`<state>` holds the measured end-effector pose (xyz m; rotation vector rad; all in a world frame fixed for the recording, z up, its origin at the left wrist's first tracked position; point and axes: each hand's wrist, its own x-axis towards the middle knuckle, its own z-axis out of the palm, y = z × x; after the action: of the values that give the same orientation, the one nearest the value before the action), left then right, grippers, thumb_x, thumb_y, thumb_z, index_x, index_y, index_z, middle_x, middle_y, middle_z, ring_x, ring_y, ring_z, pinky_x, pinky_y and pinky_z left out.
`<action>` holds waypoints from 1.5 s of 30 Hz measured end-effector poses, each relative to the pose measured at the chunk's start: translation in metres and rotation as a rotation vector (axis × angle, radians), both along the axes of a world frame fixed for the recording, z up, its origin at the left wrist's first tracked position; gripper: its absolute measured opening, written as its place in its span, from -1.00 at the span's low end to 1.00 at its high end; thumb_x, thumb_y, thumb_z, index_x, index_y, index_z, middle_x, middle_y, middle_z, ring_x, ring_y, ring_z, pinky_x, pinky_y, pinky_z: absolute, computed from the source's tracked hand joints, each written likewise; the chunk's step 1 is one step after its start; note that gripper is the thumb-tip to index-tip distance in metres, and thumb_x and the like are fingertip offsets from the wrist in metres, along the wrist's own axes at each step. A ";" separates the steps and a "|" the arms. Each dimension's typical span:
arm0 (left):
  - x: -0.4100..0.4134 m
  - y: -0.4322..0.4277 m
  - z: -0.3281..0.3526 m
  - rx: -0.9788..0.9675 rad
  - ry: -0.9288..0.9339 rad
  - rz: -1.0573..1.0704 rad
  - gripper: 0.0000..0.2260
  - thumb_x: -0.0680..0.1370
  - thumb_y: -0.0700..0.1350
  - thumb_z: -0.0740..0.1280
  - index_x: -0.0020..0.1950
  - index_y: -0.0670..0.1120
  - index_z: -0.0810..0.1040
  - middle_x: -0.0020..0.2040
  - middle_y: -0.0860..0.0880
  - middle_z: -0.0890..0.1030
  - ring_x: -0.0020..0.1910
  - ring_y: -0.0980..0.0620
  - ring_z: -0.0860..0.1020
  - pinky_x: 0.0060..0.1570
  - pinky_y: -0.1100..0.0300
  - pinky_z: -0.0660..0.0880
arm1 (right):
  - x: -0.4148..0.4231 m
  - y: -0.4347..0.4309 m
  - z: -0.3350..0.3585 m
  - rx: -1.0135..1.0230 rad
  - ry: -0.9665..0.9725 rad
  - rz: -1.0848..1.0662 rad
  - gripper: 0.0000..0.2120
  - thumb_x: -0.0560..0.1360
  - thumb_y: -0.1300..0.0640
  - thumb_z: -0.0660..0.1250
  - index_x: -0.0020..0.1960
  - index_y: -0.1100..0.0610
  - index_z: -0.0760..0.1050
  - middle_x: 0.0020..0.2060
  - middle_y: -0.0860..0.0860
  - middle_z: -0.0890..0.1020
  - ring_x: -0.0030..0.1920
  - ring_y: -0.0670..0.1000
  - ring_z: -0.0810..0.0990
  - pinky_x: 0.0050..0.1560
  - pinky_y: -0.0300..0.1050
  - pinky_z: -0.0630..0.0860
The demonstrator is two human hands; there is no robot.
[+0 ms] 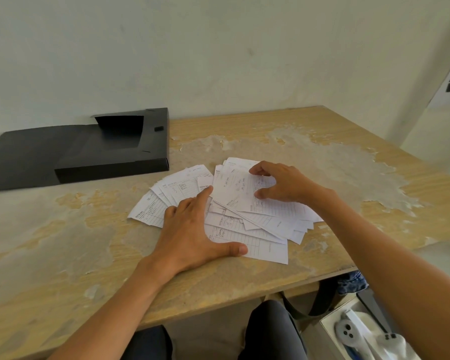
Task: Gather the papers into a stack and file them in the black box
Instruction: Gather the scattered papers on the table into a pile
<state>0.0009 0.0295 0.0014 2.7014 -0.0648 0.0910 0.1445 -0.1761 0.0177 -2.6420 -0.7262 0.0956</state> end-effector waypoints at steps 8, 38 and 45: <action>-0.003 -0.001 -0.003 -0.031 -0.106 0.005 0.16 0.04 0.55 0.30 0.50 0.09 0.00 0.50 0.05 0.17 0.44 0.05 0.17 0.39 0.04 0.12 | -0.011 -0.002 0.003 0.040 0.044 0.083 -0.54 0.43 0.11 0.40 0.30 -0.01 0.41 0.27 -0.08 0.50 0.29 -0.04 0.44 0.36 0.05 0.29; -0.002 -0.002 -0.003 -0.042 -0.057 0.063 0.11 0.08 0.52 0.29 0.50 0.08 0.03 0.48 0.03 0.23 0.40 0.00 0.25 0.37 0.04 0.15 | -0.030 0.048 0.026 -0.140 0.318 0.009 -0.55 0.30 -0.10 0.51 0.00 0.11 0.40 -0.13 -0.04 0.52 -0.19 -0.08 0.47 -0.22 -0.24 0.39; -0.002 -0.002 -0.005 -0.038 -0.067 0.060 0.12 0.07 0.54 0.27 0.50 0.07 0.03 0.48 0.03 0.23 0.41 0.00 0.25 0.38 0.04 0.16 | -0.032 0.052 0.033 -0.091 0.453 -0.029 -0.55 0.29 -0.05 0.53 0.07 0.15 0.52 0.02 0.05 0.61 0.04 0.07 0.58 0.15 -0.04 0.53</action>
<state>-0.0008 0.0276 -0.0036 2.6621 -0.0017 0.1992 0.1126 -0.1241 0.0507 -2.5700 -0.5362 0.7069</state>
